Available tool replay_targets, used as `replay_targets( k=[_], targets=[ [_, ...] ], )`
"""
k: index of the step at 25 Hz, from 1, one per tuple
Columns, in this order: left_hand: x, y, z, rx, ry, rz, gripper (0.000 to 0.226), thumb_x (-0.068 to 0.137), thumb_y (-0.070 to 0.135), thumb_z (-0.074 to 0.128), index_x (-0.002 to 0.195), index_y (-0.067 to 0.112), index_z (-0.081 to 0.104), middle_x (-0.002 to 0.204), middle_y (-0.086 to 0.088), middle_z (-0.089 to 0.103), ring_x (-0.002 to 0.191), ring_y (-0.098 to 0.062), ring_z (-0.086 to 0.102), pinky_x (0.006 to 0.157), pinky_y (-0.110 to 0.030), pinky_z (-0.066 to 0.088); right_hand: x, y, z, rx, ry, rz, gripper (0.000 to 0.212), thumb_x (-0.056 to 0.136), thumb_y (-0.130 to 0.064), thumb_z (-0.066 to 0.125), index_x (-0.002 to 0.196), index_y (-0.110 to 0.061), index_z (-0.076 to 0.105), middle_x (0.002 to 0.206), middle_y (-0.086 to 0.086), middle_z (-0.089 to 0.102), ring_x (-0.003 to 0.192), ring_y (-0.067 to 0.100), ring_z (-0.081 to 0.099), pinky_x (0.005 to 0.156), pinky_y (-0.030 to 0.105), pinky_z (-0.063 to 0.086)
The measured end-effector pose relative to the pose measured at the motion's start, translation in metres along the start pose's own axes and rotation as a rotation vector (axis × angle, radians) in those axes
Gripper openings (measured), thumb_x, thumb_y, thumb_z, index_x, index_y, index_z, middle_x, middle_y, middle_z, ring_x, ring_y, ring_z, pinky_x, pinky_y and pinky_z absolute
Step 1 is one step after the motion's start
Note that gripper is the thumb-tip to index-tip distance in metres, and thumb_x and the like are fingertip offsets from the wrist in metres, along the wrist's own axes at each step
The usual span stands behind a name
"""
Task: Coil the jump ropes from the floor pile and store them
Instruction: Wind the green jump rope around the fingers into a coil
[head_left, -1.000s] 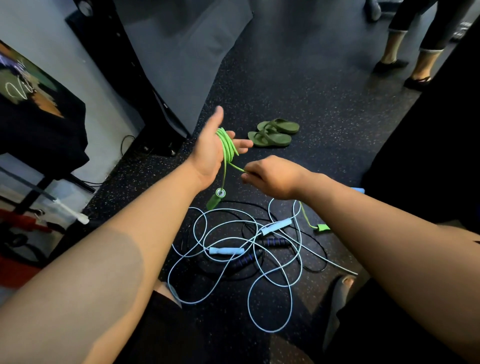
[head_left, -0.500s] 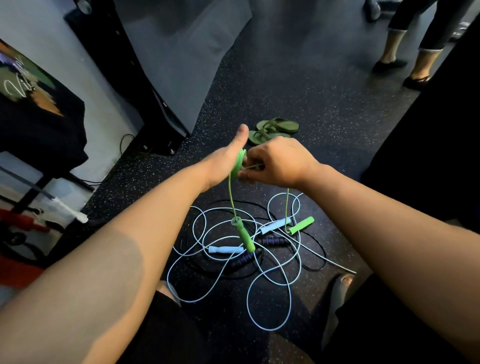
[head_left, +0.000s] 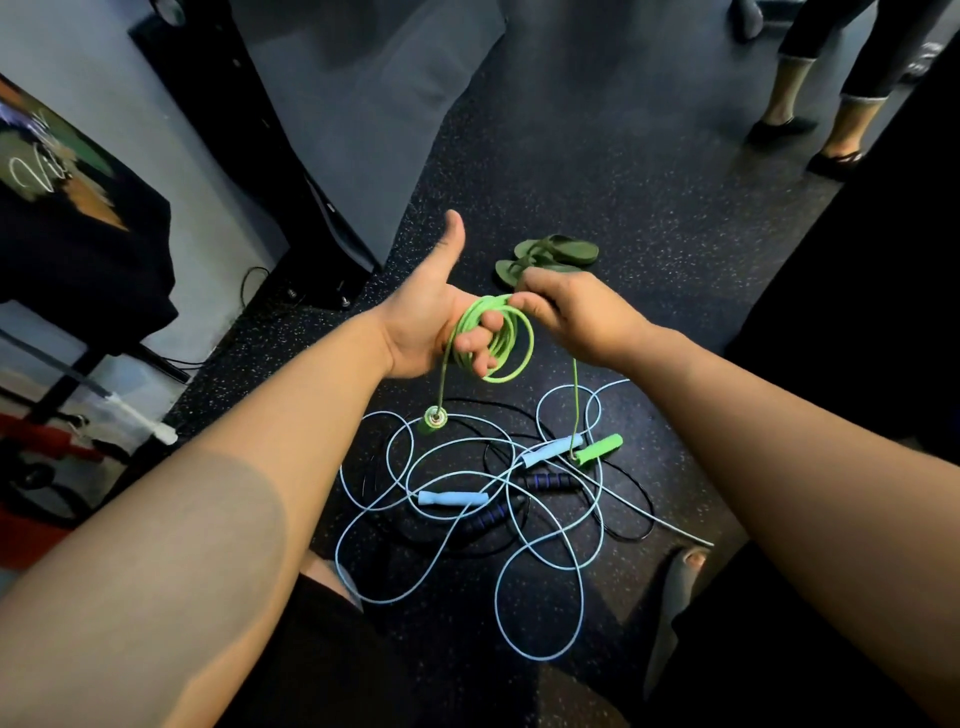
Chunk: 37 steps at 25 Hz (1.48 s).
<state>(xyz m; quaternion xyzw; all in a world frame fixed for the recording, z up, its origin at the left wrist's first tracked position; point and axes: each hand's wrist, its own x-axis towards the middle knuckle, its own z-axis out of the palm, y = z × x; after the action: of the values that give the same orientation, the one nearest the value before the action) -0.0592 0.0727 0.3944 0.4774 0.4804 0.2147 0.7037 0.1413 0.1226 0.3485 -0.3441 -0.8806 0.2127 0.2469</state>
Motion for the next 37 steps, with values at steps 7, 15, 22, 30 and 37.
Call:
replay_targets(
  k=[7, 15, 22, 30, 37],
  targets=[
    [-0.004, 0.004, -0.008, -0.553, 0.091, 0.257, 0.097, 0.069, 0.100, 0.011, 0.075, 0.011, 0.050, 0.053, -0.002, 0.041, 0.065, -0.026, 0.052, 0.075, -0.034, 0.049, -0.005, 0.011, 0.025, 0.176, -0.111, 0.301, 0.033, 0.105, -0.035, 0.039, 0.087, -0.014, 0.057, 0.061, 0.004, 0.057, 0.052, 0.012, 0.052, 0.060, 0.031, 0.045],
    [-0.001, 0.004, -0.011, -0.749, 0.264, 0.498, 0.100, 0.076, 0.094, 0.029, 0.102, 0.000, 0.055, 0.082, -0.011, 0.051, 0.065, -0.028, 0.060, 0.093, -0.043, 0.044, -0.006, -0.008, 0.034, 0.013, -0.439, 0.317, 0.029, 0.105, -0.031, 0.040, 0.102, -0.014, 0.063, 0.072, 0.001, 0.068, 0.063, 0.014, 0.063, 0.062, 0.028, 0.047],
    [0.016, -0.009, -0.006, -0.074, 0.479, 0.276, 0.127, 0.065, 0.099, 0.024, 0.128, -0.008, 0.051, 0.077, -0.008, 0.059, 0.080, -0.023, 0.061, 0.088, -0.038, 0.049, 0.005, -0.042, 0.017, -0.400, -0.233, 0.015, 0.027, 0.097, -0.040, 0.046, 0.085, -0.018, 0.057, 0.084, 0.012, 0.066, 0.078, 0.038, 0.061, 0.059, 0.034, 0.036],
    [0.016, -0.015, 0.005, 0.405, 0.245, 0.030, 0.112, 0.072, 0.096, 0.000, 0.100, 0.017, 0.074, 0.116, -0.023, 0.063, 0.117, -0.045, 0.057, 0.113, -0.048, 0.037, 0.006, -0.041, -0.005, -0.360, -0.053, -0.053, 0.040, 0.080, -0.065, 0.060, 0.095, -0.028, 0.064, 0.081, -0.006, 0.071, 0.076, 0.022, 0.067, 0.063, 0.039, 0.053],
    [0.004, -0.009, 0.005, 0.195, -0.055, -0.085, 0.106, 0.073, 0.089, -0.014, 0.070, 0.007, 0.052, 0.049, -0.008, 0.046, 0.061, -0.031, 0.050, 0.074, -0.037, 0.051, 0.000, -0.013, -0.006, 0.064, 0.018, 0.041, 0.037, 0.082, -0.058, 0.068, 0.078, -0.024, 0.052, 0.064, -0.010, 0.049, 0.058, 0.010, 0.045, 0.056, 0.032, 0.039]
  ],
)
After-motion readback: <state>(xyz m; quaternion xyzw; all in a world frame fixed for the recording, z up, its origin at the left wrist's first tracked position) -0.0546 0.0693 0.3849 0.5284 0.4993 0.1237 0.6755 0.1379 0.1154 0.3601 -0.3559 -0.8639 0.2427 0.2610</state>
